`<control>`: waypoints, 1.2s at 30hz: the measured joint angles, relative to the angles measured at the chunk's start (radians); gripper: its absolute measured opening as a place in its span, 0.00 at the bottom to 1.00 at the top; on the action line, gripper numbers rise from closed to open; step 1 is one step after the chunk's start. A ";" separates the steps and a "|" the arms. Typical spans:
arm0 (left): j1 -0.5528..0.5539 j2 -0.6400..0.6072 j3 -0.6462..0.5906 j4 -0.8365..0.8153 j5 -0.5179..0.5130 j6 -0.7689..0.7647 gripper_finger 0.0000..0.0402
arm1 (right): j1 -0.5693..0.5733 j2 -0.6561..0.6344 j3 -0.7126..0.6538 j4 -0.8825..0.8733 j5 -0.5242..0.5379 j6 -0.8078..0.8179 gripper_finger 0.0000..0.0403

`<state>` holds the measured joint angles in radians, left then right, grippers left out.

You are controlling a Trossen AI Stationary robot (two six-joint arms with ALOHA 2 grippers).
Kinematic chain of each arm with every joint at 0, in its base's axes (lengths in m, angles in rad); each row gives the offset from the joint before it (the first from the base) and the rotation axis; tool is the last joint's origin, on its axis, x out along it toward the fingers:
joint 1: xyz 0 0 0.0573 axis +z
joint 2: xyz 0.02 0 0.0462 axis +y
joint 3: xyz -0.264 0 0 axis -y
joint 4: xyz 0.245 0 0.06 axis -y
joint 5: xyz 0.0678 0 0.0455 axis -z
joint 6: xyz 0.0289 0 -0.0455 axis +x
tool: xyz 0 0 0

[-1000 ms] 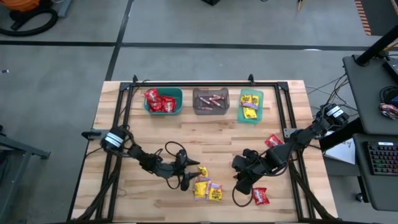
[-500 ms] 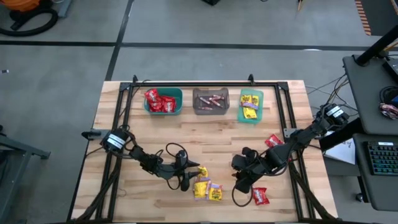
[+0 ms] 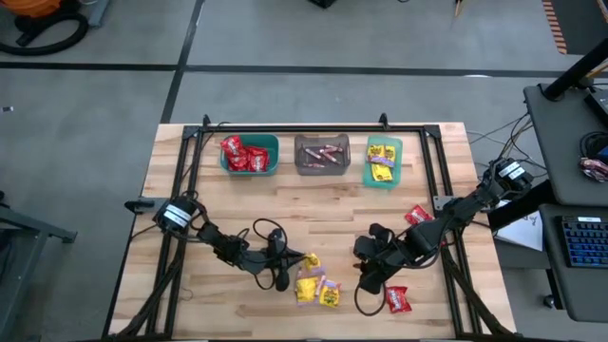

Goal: Sort candy
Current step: Put the yellow candy into the light green bin

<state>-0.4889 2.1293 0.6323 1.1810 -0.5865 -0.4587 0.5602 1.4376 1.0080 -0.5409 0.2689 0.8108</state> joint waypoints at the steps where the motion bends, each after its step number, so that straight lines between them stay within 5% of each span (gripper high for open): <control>1: 0.000 -0.004 -0.001 0.000 -0.001 0.001 0.02 | 0.000 0.000 0.000 0.000 0.007 -0.003 0.32; 12: 0.000 -0.146 -0.014 0.049 -0.007 0.183 0.00 | -0.017 0.000 0.000 0.104 0.155 -0.154 0.32; 26: -0.001 -0.280 -0.013 -0.160 -0.009 0.232 0.00 | -0.071 -0.002 0.001 0.258 0.384 -0.400 0.32; 36: -0.005 -0.327 -0.013 -0.195 -0.010 0.238 0.00 | -0.098 0.000 -0.063 0.499 0.328 -0.490 0.32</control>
<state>-0.4942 1.8022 0.6189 0.9863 -0.5964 -0.2207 0.4624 1.4376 0.9446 -0.0417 0.5967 0.3211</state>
